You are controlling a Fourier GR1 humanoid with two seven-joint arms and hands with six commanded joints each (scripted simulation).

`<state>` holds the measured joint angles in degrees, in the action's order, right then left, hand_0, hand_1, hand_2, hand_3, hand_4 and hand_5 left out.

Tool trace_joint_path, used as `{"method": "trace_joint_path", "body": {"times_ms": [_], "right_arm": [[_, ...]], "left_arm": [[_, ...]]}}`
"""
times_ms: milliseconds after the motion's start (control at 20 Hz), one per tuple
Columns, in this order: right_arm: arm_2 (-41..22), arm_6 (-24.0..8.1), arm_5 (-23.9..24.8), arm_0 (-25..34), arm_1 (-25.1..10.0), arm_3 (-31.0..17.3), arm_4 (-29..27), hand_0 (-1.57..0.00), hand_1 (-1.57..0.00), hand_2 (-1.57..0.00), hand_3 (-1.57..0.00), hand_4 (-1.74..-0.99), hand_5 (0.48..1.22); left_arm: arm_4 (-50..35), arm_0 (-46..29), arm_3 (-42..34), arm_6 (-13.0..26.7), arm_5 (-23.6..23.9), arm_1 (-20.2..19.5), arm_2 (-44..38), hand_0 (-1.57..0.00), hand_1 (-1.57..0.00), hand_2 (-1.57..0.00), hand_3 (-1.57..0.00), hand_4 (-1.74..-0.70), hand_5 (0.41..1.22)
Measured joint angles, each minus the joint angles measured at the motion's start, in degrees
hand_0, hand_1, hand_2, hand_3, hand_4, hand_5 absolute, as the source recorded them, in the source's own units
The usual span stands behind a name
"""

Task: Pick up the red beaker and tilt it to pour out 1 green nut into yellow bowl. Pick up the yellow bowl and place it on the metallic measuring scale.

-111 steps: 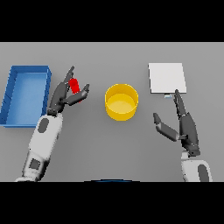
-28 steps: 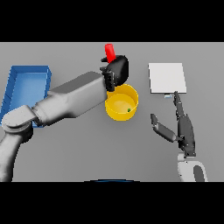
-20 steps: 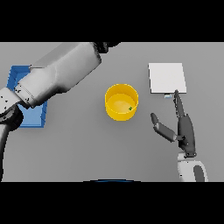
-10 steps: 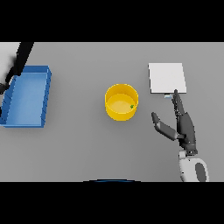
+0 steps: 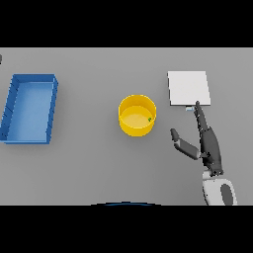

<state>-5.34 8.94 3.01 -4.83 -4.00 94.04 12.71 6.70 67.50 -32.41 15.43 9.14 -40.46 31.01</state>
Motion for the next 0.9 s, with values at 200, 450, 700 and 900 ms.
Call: {"method": "trace_joint_path", "body": {"times_ms": [200,450,700,900], "right_arm": [[-0.5,-0.2,-0.7,-0.2,-1.0,0.7,0.6,0.00,0.00,0.00,0.00,-1.206,0.653],[-0.5,-1.4,-0.4,0.6,-0.7,0.3,0.7,0.00,0.00,0.00,0.00,-1.218,0.664],[-0.6,-0.3,-0.7,-0.1,-1.2,0.3,1.0,0.00,0.00,0.00,0.00,-1.214,0.666],[-1.1,-0.4,-0.7,-0.4,-1.2,1.1,1.4,0.00,0.00,0.00,0.00,-1.202,0.667]], "left_arm": [[-6.2,-13.1,-14.2,10.2,8.1,-3.8,-0.5,-1.57,-1.57,-1.57,-1.45,-1.74,1.221],[-10.0,-26.6,-28.0,15.8,16.6,-7.0,1.4,-1.57,-1.57,-1.57,-1.45,-1.74,1.221],[-12.6,-32.3,-32.1,17.6,21.3,-7.2,3.0,-1.57,-1.57,-1.57,-1.53,-1.74,1.166],[-13.4,-32.7,-31.7,19.5,22.9,-7.6,6.0,-1.57,-1.57,-1.57,-1.55,-1.67,0.908]]}}
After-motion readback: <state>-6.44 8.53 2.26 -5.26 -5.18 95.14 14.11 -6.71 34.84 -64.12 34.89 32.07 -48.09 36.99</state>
